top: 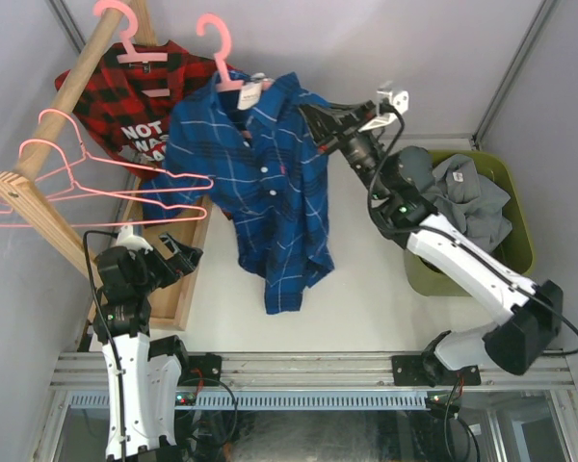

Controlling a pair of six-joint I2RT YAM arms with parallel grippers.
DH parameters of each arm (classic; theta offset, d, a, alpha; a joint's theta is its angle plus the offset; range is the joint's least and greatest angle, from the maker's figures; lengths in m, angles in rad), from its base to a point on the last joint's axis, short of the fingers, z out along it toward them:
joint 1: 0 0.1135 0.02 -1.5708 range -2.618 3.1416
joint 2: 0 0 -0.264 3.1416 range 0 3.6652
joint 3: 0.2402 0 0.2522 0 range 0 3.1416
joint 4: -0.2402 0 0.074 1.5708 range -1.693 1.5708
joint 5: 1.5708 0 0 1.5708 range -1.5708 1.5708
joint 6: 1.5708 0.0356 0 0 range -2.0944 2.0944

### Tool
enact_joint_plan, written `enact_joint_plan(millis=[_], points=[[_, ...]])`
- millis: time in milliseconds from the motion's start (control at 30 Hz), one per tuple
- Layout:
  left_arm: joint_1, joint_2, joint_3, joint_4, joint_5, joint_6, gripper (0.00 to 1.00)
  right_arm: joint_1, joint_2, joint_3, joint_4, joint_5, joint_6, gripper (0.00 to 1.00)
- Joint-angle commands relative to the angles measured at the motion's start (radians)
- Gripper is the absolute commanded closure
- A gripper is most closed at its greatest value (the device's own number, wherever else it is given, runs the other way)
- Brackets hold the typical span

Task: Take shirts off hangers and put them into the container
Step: Remove the shirt from the hanger.

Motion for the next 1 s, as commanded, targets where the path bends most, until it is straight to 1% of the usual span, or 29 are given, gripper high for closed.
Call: enact_joint_plan(millis=[0,167,233,300,400,500,567,667,833,967], points=[[0.008,0.013,-0.010,0.038,0.039,-0.005,0.00,-0.043,-0.173,-0.099,0.031,-0.013,0.024,1.00],[-0.004,0.020,-0.014,0.048,0.069,-0.024,0.00,-0.099,-0.365,-0.335,-0.047,0.006,0.038,1.00],[-0.039,0.036,-0.015,0.048,0.078,-0.039,0.00,-0.126,-0.439,-0.428,-0.087,0.005,0.059,1.00],[-0.123,0.065,-0.022,0.054,0.057,-0.065,0.00,-0.152,-0.509,-0.503,-0.132,-0.002,0.087,1.00],[-0.301,0.103,-0.030,0.085,-0.043,-0.120,0.00,-0.175,-0.609,-0.595,-0.195,-0.022,0.111,1.00],[-0.481,0.116,-0.050,0.181,-0.139,-0.197,0.00,-0.180,-0.687,-0.647,-0.274,-0.026,0.109,1.00],[-0.573,0.126,-0.052,0.230,-0.176,-0.228,0.00,-0.182,-0.737,-0.688,-0.323,-0.025,0.099,1.00],[-0.686,0.120,-0.056,0.282,-0.255,-0.263,0.01,-0.185,-0.807,-0.752,-0.372,-0.010,0.105,1.00],[-0.837,0.093,-0.081,0.364,-0.319,-0.298,0.06,-0.190,-0.908,-0.837,-0.433,-0.005,0.130,1.00],[-0.993,0.084,-0.071,0.434,-0.392,-0.301,0.09,-0.190,-0.978,-0.897,-0.445,-0.076,0.161,1.00]])
